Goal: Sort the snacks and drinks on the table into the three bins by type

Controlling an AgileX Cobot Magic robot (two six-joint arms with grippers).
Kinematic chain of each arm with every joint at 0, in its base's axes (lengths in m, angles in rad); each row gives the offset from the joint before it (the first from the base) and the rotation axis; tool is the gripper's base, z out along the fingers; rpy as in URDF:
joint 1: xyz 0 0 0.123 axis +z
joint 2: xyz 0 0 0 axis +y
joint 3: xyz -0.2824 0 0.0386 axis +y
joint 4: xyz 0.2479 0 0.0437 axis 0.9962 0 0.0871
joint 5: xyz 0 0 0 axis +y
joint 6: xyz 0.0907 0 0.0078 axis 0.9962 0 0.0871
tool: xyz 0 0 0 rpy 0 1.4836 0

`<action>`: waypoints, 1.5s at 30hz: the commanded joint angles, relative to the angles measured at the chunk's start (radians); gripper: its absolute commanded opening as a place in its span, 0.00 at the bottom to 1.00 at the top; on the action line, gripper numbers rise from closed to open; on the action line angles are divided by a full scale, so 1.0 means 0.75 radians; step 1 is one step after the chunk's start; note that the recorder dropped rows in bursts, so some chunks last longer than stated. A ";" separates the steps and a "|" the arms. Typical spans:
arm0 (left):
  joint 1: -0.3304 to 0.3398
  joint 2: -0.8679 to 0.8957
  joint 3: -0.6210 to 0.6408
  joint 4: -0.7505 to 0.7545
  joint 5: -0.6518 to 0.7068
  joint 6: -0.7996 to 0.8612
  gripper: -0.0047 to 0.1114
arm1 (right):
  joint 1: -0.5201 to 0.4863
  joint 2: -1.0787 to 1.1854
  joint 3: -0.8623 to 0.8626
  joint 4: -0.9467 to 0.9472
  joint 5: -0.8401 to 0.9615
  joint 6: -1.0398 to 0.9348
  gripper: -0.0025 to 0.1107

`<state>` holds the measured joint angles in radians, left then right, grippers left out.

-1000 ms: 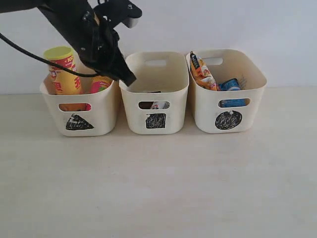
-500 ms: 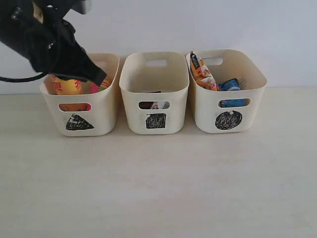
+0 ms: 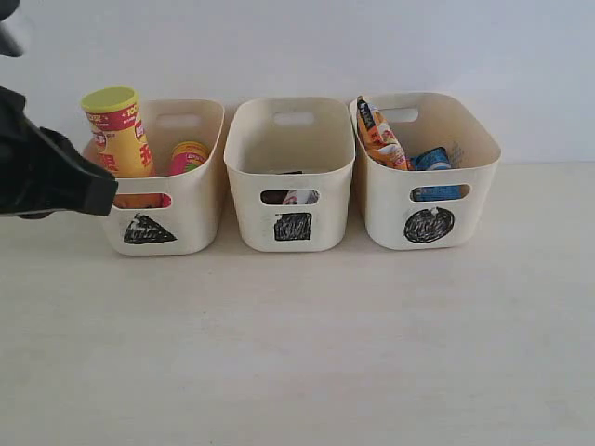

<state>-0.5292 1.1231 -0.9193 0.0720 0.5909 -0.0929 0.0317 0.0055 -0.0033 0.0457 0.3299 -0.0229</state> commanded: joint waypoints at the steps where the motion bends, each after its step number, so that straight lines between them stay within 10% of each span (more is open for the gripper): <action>1: 0.003 -0.086 0.067 -0.017 -0.030 -0.032 0.07 | -0.002 -0.007 0.004 -0.004 -0.004 -0.003 0.02; 12: 0.006 -0.550 0.468 -0.005 -0.453 0.006 0.07 | -0.002 -0.007 0.004 -0.004 -0.004 -0.003 0.02; 29: 0.583 -1.306 1.123 -0.017 -0.688 -0.039 0.07 | -0.002 -0.007 0.004 -0.004 -0.004 -0.003 0.02; 45: 0.635 -1.467 1.226 -0.011 -0.676 -0.049 0.07 | -0.002 -0.007 0.004 0.006 -0.007 -0.003 0.02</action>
<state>-0.0576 0.0627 -0.0088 0.0683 0.0899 -0.1192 0.0317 0.0055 -0.0033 0.0457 0.3299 -0.0229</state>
